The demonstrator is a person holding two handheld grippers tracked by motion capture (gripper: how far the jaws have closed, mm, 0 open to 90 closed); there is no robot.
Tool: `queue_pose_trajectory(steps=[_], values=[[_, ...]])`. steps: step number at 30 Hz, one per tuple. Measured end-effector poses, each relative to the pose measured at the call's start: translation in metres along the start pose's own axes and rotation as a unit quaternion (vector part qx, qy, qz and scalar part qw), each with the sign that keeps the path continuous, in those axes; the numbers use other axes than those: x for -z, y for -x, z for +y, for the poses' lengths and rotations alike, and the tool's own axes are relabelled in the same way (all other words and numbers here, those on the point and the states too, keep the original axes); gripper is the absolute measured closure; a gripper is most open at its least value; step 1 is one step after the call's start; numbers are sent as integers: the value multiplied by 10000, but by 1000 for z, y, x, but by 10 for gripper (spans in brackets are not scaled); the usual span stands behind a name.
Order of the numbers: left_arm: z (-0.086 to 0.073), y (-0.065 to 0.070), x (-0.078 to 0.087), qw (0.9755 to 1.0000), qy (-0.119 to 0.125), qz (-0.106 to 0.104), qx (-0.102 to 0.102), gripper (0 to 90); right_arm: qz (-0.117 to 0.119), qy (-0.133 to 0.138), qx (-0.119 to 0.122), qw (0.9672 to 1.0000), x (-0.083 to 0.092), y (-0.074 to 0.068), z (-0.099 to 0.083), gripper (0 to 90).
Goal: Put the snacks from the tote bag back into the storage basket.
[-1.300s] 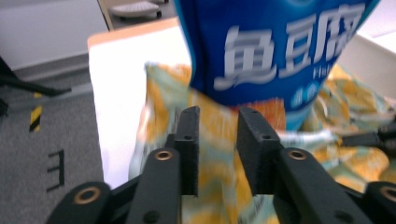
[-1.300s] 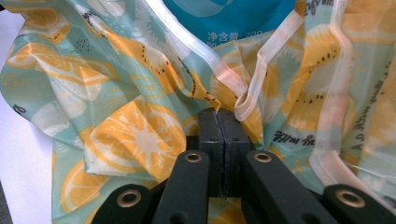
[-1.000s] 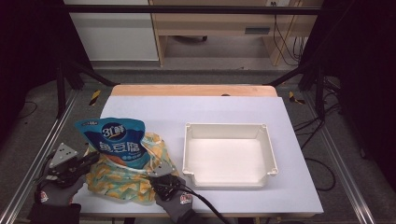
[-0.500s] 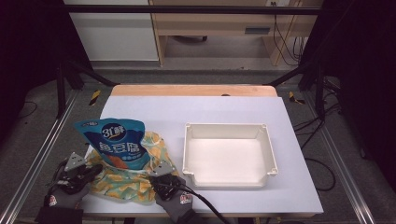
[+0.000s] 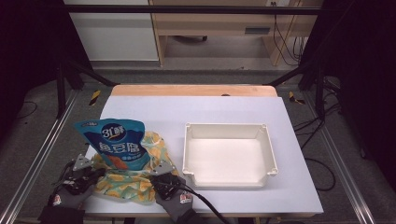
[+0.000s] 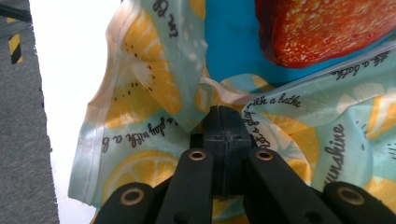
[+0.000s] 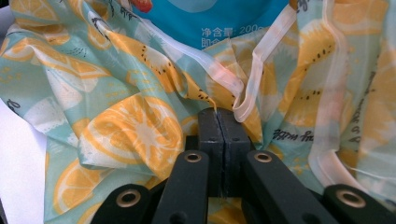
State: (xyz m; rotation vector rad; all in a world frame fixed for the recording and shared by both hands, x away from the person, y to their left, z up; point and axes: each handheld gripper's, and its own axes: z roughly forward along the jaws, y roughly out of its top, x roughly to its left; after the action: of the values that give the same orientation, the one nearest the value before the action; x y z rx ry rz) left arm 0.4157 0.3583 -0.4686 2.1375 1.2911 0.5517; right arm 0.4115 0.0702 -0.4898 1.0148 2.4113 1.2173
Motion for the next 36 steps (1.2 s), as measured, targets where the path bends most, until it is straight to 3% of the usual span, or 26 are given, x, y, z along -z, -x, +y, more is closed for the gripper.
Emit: queue_pose_trajectory(steps=[6, 14, 23, 24, 27, 29, 35, 36], values=[[1, -1, 2, 9999, 73, -55, 56, 864, 22, 85, 62, 9999, 3, -1, 0, 836], [4, -3, 17, 9984, 500, -150, 220, 791, 165, 461, 105, 9987, 17, -2, 7, 727], [7, -3, 37, 9953, 928, -165, 241, 715, 217, 798, 117, 9965, 34, 0, 16, 634], [8, -4, 42, 9936, 1071, -184, 305, 690, 248, 876, 125, 9958, 39, 1, 19, 601], [9, -4, 48, 9922, 1193, -172, 328, 668, 250, 1012, 141, 9945, 46, 3, 23, 571], [12, -5, 58, 9898, 1374, -146, 336, 647, 233, 1094, 166, 9936, 52, 4, 26, 554], [16, -5, 73, 9862, 1612, -146, 359, 596, 250, 1263, 168, 9915, 65, 7, 34, 521], [18, -4, 79, 9844, 1713, -137, 367, 593, 251, 1336, 178, 9906, 70, 8, 39, 517]])
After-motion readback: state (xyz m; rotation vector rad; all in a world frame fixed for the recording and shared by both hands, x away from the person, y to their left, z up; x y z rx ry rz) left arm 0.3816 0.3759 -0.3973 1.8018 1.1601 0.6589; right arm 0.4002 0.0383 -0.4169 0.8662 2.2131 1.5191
